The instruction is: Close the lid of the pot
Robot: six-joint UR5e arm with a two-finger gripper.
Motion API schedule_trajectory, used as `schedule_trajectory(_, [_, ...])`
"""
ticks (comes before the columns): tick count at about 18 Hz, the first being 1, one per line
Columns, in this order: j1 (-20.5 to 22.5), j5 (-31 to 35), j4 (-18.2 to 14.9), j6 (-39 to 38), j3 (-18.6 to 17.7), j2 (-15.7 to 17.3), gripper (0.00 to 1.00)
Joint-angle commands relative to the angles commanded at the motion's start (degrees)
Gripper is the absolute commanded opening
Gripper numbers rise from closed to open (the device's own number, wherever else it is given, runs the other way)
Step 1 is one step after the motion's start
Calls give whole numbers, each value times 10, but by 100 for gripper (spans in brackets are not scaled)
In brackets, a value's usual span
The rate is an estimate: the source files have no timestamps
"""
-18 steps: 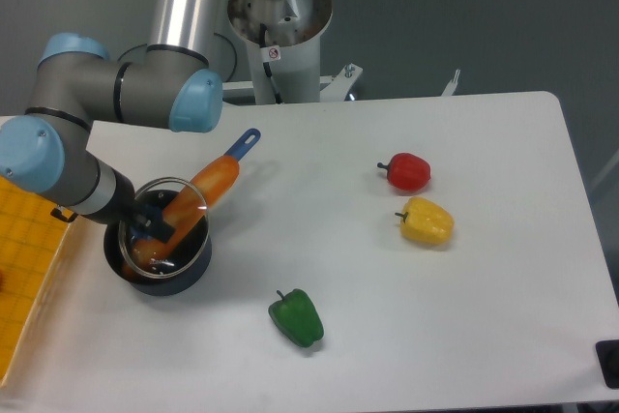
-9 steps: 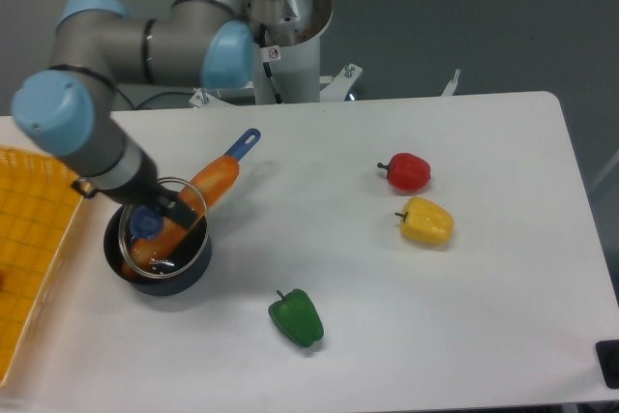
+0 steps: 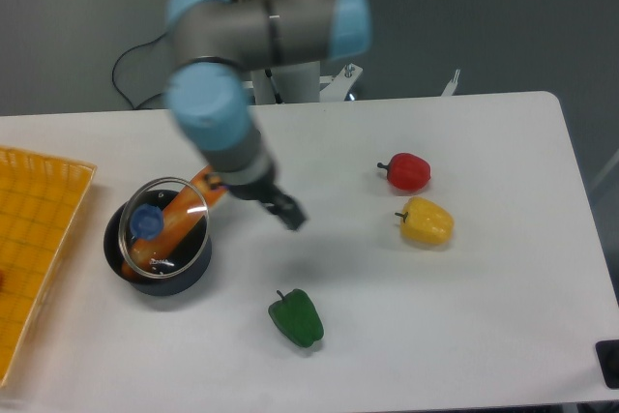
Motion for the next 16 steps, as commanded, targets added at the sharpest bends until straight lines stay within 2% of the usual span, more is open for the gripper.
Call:
schedule_trajectory(5, [99,-3,6,116,-10,-6,100])
schedule_trajectory(6, [110,-4,7,130,-8,-6,100])
schedule_trajectory(12, [169,-31,64,190,-10,-5,100])
schedule_trajectory(16, [194,-56,65,244,-16,4,100])
